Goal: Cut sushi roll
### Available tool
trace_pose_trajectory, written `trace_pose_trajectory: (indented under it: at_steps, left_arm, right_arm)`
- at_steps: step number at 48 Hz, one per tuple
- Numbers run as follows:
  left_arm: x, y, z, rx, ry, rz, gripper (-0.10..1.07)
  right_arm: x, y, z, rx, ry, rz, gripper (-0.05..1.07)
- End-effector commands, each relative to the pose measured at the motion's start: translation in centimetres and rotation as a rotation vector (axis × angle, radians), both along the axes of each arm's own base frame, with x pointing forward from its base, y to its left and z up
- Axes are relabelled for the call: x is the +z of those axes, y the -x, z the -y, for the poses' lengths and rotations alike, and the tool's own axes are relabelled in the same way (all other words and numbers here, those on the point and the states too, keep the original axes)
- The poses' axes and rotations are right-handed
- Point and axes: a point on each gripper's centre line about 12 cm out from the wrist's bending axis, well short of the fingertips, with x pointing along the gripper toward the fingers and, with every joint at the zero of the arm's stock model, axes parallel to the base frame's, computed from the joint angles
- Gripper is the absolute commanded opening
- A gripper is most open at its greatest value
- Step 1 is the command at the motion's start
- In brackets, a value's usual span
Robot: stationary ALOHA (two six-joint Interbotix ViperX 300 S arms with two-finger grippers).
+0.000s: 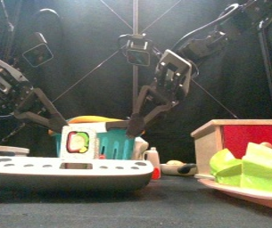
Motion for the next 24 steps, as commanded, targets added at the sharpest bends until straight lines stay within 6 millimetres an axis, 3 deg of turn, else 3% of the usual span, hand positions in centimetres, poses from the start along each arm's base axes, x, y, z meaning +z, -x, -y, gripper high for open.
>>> trace_pose_trajectory:
  at_steps: [1, 9, 24]
  left_arm:
    - [1.4, -0.7, 0.8, -0.028, 0.007, 0.057, 0.38]
    - [1.4, -0.6, 1.5, -0.034, 0.023, 0.054, 0.38]
    - [1.0, -0.4, 1.9, -0.022, 0.042, 0.038, 0.38]
  right_arm:
    - [3.7, -0.7, -0.5, 0.013, -0.004, 0.101, 0.42]
    - [3.3, -0.7, -1.6, 0.038, -0.003, 0.092, 0.42]
    - [2.3, -0.7, -1.6, 0.035, -0.006, 0.067, 0.42]
